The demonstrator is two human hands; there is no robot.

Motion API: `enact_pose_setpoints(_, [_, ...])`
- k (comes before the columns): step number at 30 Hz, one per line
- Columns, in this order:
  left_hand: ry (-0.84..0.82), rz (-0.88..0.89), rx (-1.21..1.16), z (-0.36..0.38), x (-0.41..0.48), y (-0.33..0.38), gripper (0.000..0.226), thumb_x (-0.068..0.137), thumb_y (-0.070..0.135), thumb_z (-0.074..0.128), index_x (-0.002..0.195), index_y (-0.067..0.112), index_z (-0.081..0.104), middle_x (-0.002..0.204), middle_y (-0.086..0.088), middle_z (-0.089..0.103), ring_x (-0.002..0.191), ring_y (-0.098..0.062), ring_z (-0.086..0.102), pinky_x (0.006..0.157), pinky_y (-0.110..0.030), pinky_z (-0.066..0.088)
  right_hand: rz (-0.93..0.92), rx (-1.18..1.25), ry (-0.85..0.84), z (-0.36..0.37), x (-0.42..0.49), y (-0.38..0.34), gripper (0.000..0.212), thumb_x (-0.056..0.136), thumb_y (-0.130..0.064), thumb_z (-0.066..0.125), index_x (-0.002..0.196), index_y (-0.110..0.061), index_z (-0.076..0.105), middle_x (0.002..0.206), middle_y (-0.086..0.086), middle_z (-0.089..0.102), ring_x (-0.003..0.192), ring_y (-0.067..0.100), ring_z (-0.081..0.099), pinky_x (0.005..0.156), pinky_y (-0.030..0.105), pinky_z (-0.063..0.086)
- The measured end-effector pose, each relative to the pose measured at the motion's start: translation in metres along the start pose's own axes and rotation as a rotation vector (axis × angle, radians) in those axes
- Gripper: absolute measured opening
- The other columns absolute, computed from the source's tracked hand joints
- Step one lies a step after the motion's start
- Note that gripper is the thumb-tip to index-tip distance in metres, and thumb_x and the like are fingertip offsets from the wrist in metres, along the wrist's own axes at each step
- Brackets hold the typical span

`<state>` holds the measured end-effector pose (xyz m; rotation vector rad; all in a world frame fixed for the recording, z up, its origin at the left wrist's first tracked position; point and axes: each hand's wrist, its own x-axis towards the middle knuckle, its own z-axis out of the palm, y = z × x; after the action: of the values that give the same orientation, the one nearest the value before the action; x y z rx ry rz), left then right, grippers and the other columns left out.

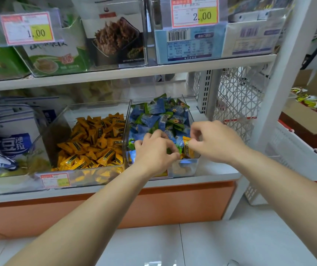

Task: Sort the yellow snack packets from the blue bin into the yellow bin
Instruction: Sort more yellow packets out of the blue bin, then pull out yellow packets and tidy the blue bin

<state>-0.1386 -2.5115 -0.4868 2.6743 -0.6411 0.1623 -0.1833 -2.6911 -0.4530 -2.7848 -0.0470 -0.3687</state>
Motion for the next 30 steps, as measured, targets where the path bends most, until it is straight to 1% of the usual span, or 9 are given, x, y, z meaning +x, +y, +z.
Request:
enact_pose_setpoints(4, [-0.005, -0.001, 0.015, 0.001, 0.001, 0.003, 0.017, 0.083, 0.055, 0.068, 0.078, 0.039, 0.07, 0.108, 0.014, 0.043, 0.109, -0.015, 0.034, 0.085, -0.038, 0.016, 0.068, 0.198, 0.033, -0.01, -0.003, 0.003, 0.009, 0.077, -0.034, 0.059, 0.072, -0.027, 0.055, 0.074, -0.011, 0.063, 0.078, 0.015, 0.06, 0.067, 0.038, 0.052])
enact_pose_setpoints(11, [0.063, -0.008, -0.07, -0.001, -0.001, 0.007, 0.013, 0.091, 0.042, 0.058, 0.081, 0.035, 0.063, 0.107, 0.014, 0.048, 0.111, -0.014, 0.041, 0.088, -0.037, 0.016, 0.047, 0.237, 0.064, -0.007, -0.007, 0.0, 0.004, 0.083, -0.029, 0.059, 0.08, -0.032, 0.057, 0.073, -0.015, 0.066, 0.08, 0.012, 0.06, 0.07, 0.037, 0.054])
enact_pose_setpoints(13, [0.133, 0.013, -0.133, -0.007, -0.003, 0.007, 0.013, 0.094, 0.039, 0.054, 0.084, 0.033, 0.06, 0.105, 0.015, 0.053, 0.107, -0.01, 0.045, 0.092, -0.036, 0.017, 0.049, 0.344, 0.092, -0.008, -0.006, 0.001, 0.009, 0.083, -0.022, 0.059, 0.08, -0.03, 0.06, 0.074, -0.011, 0.068, 0.077, 0.011, 0.062, 0.069, 0.037, 0.054])
enact_pose_setpoints(15, [0.173, 0.048, -0.243, -0.016, -0.005, 0.007, 0.013, 0.096, 0.036, 0.054, 0.085, 0.032, 0.058, 0.101, 0.015, 0.058, 0.1, -0.006, 0.051, 0.094, -0.034, 0.028, 0.051, 0.512, 0.104, -0.011, -0.004, 0.0, 0.019, 0.081, -0.012, 0.056, 0.075, -0.029, 0.064, 0.073, -0.007, 0.07, 0.072, 0.01, 0.066, 0.066, 0.034, 0.052])
enact_pose_setpoints(18, [0.108, -0.006, -0.66, -0.026, -0.01, 0.014, 0.012, 0.099, 0.029, 0.054, 0.089, 0.026, 0.058, 0.093, 0.008, 0.065, 0.083, -0.003, 0.064, 0.072, -0.026, 0.05, 0.056, 0.634, 0.121, -0.007, -0.003, -0.009, 0.024, 0.08, -0.01, 0.051, 0.071, -0.029, 0.063, 0.063, -0.007, 0.067, 0.052, 0.006, 0.059, 0.053, 0.028, 0.046])
enact_pose_setpoints(21, [0.052, -0.098, -0.835, -0.027, -0.015, 0.018, 0.012, 0.101, 0.027, 0.053, 0.092, 0.019, 0.056, 0.096, -0.006, 0.066, 0.075, -0.019, 0.074, 0.055, -0.028, 0.056, 0.086, 0.527, 0.133, 0.0, 0.001, -0.017, 0.024, 0.084, -0.007, 0.052, 0.075, -0.027, 0.061, 0.064, -0.005, 0.065, 0.055, 0.009, 0.062, 0.053, 0.031, 0.051])
enact_pose_setpoints(23, [0.056, -0.095, -0.798, -0.027, -0.017, 0.015, 0.01, 0.101, 0.025, 0.054, 0.093, 0.019, 0.056, 0.096, -0.006, 0.066, 0.07, -0.022, 0.074, 0.055, -0.035, 0.059, 0.12, 0.521, 0.099, -0.002, 0.002, -0.018, 0.019, 0.086, -0.007, 0.055, 0.082, -0.024, 0.064, 0.073, -0.001, 0.069, 0.062, 0.011, 0.067, 0.057, 0.032, 0.052])
enact_pose_setpoints(27, [0.087, -0.121, -0.954, -0.028, -0.021, 0.007, 0.009, 0.101, 0.02, 0.056, 0.094, 0.014, 0.057, 0.085, -0.009, 0.074, 0.069, -0.025, 0.075, 0.061, -0.037, 0.061, 0.111, 0.789, -0.063, -0.009, -0.005, -0.017, 0.015, 0.09, -0.01, 0.061, 0.097, -0.021, 0.068, 0.09, 0.0, 0.07, 0.068, 0.01, 0.068, 0.053, 0.024, 0.051])
enact_pose_setpoints(30, [0.087, -0.17, -1.076, -0.03, -0.028, 0.008, 0.011, 0.1, 0.025, 0.058, 0.099, 0.014, 0.062, 0.085, -0.005, 0.075, 0.074, -0.022, 0.075, 0.061, -0.033, 0.059, 0.025, 0.793, -0.104, -0.004, -0.014, -0.029, 0.009, 0.087, -0.006, 0.069, 0.089, -0.014, 0.067, 0.085, 0.004, 0.069, 0.07, 0.018, 0.066, 0.057, 0.03, 0.056])
